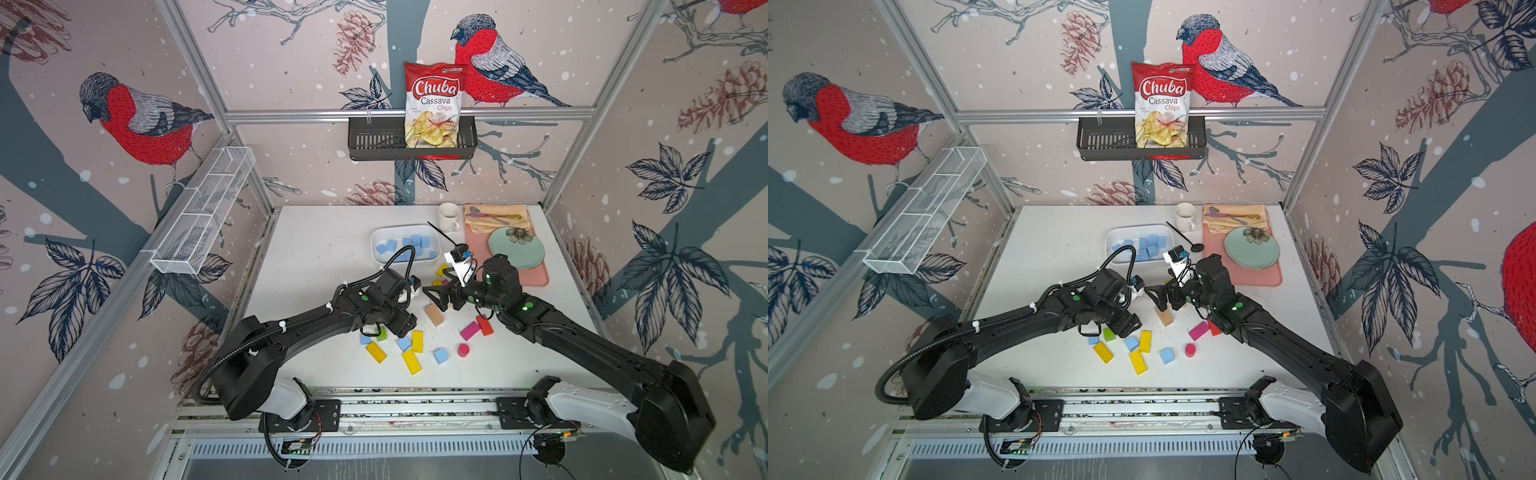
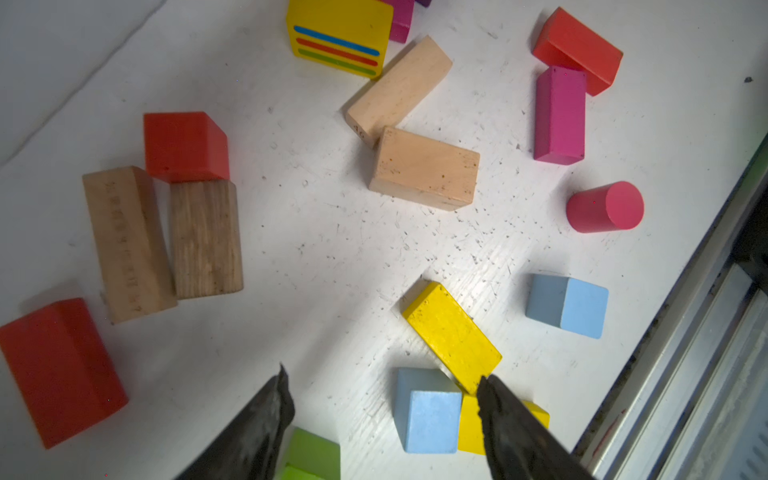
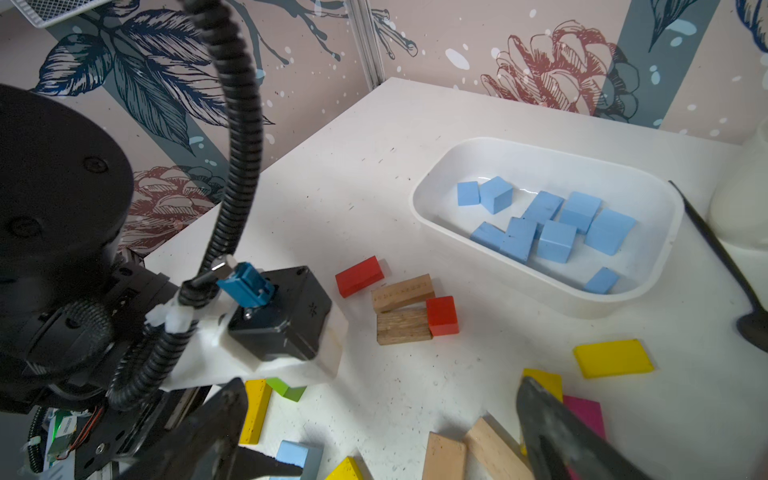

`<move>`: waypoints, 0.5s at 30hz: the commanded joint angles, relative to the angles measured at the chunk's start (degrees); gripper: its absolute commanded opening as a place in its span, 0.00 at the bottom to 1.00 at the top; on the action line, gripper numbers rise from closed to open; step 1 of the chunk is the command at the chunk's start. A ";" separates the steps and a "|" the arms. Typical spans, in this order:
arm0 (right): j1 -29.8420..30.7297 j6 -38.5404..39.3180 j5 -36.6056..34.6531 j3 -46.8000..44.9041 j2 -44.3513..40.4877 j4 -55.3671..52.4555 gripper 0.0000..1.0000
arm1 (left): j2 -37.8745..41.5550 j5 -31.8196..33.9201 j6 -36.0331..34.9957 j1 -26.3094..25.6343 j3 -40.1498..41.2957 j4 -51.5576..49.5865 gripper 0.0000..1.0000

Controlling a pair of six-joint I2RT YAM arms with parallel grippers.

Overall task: Pick out the blue building blocks
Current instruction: Pick up the building block from the center of the board.

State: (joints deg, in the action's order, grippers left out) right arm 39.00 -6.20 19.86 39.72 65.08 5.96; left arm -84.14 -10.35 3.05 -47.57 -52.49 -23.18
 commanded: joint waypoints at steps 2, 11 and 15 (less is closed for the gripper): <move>1.72 0.06 -0.43 -0.70 0.27 1.31 1.00 | -2.16 -1.60 0.99 -1.74 -0.46 -4.89 0.73; 3.56 0.61 -1.49 -0.45 1.63 0.99 1.00 | -5.16 -1.25 2.14 -3.58 0.10 -6.00 0.66; 3.71 0.84 -1.66 -0.57 1.41 0.90 0.99 | -5.45 -1.43 2.40 -3.69 0.37 -5.82 0.60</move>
State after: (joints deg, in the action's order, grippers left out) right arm 42.59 -5.98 18.55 39.18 66.54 5.89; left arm -89.30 -11.60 4.73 -51.09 -52.29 -27.68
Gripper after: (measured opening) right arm 0.993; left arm 0.601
